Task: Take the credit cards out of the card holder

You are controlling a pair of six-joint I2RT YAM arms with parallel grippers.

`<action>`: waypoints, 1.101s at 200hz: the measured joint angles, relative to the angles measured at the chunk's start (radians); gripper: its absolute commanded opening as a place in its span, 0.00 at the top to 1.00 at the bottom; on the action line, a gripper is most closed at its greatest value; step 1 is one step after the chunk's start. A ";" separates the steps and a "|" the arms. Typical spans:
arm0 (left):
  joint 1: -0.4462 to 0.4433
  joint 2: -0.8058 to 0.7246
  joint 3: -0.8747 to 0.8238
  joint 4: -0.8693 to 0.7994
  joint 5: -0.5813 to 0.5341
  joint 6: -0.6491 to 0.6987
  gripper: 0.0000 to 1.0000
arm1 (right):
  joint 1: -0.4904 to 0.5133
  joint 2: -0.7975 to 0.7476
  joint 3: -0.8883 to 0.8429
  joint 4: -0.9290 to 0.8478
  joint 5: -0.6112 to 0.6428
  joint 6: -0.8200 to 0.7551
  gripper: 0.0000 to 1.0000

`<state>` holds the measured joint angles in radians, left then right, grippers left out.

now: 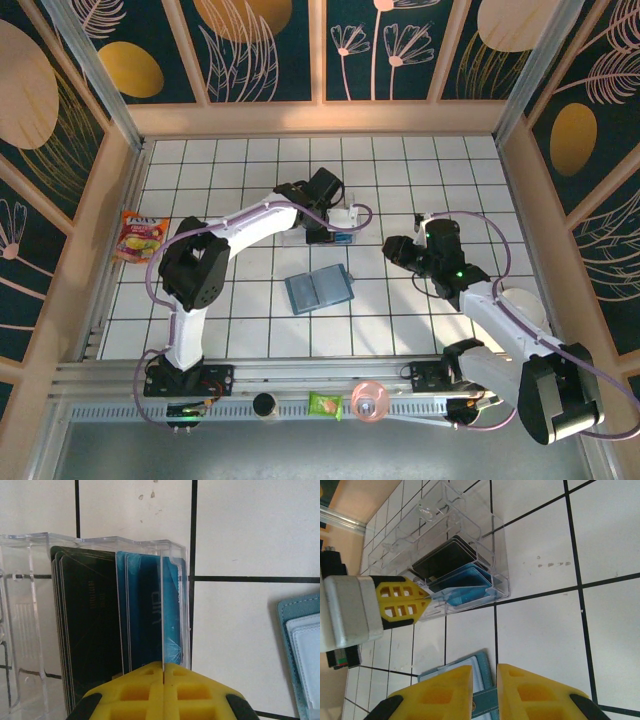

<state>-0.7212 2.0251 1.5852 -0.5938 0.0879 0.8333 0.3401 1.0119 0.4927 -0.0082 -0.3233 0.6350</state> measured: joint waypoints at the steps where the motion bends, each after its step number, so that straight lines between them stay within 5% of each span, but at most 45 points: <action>1: 0.000 0.000 0.000 0.000 0.000 0.000 1.00 | 0.000 0.000 0.000 0.000 0.000 0.000 0.80; 92: -0.005 0.000 -0.010 0.024 -0.008 -0.019 0.80 | 0.000 0.000 0.000 0.011 -0.016 0.001 0.79; 174: 0.002 -0.061 -0.013 0.128 0.002 -0.150 0.68 | 0.011 0.026 -0.001 0.027 -0.045 -0.002 0.60; 220: 0.031 -0.306 -0.152 0.382 0.037 -0.398 0.30 | 0.164 0.079 0.013 0.026 -0.013 -0.033 0.56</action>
<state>-0.6907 1.7187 1.4330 -0.2115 0.1249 0.4351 0.5037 1.0908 0.5056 0.0174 -0.3367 0.6022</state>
